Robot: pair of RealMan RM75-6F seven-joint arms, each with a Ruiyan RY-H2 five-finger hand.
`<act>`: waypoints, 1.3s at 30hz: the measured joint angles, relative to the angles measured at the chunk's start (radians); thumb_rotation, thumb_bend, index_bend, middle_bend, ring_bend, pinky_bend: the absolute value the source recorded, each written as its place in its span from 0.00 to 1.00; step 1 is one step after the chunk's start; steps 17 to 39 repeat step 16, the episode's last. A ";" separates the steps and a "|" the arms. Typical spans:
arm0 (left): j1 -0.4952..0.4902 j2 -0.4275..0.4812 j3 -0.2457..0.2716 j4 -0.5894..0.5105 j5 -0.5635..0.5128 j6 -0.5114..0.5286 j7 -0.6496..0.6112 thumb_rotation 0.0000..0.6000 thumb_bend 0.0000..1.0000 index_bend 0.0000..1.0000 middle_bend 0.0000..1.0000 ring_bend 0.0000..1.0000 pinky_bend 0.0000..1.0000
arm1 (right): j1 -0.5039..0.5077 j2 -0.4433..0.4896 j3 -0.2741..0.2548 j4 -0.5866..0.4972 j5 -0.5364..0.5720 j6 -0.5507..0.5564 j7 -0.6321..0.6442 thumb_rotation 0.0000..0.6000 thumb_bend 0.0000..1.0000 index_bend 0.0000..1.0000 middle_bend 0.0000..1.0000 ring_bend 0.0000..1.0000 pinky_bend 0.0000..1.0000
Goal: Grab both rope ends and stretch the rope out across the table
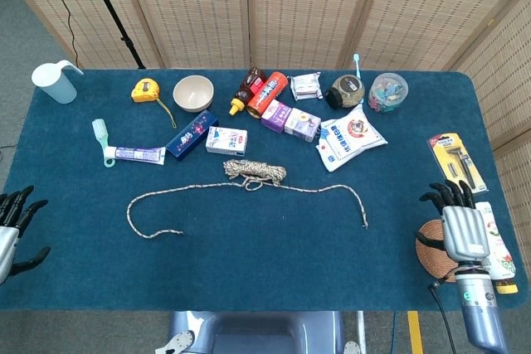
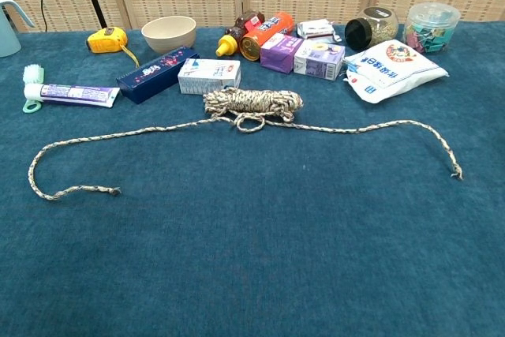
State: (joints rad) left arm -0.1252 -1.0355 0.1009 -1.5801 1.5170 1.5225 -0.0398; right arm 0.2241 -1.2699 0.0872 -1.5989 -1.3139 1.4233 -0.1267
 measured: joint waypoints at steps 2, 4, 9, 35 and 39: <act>0.027 0.004 0.012 0.018 0.009 0.022 -0.018 0.96 0.21 0.19 0.04 0.00 0.00 | -0.022 0.014 -0.010 -0.019 -0.007 0.026 -0.010 1.00 0.12 0.35 0.20 0.10 0.00; 0.046 0.006 0.020 0.030 0.019 0.040 -0.030 0.96 0.22 0.19 0.04 0.00 0.00 | -0.046 0.028 -0.022 -0.041 -0.018 0.055 -0.021 1.00 0.12 0.34 0.20 0.10 0.00; 0.085 0.010 0.029 0.034 0.052 0.085 -0.052 0.96 0.22 0.19 0.04 0.00 0.00 | -0.099 0.061 -0.045 -0.083 -0.048 0.110 -0.031 1.00 0.12 0.34 0.20 0.10 0.00; 0.086 0.041 0.022 0.000 0.045 0.053 -0.034 0.96 0.22 0.19 0.04 0.00 0.00 | -0.119 0.065 -0.045 -0.075 -0.055 0.107 -0.007 1.00 0.12 0.34 0.20 0.10 0.00; 0.086 0.041 0.022 0.000 0.045 0.053 -0.034 0.96 0.22 0.19 0.04 0.00 0.00 | -0.119 0.065 -0.045 -0.075 -0.055 0.107 -0.007 1.00 0.12 0.34 0.20 0.10 0.00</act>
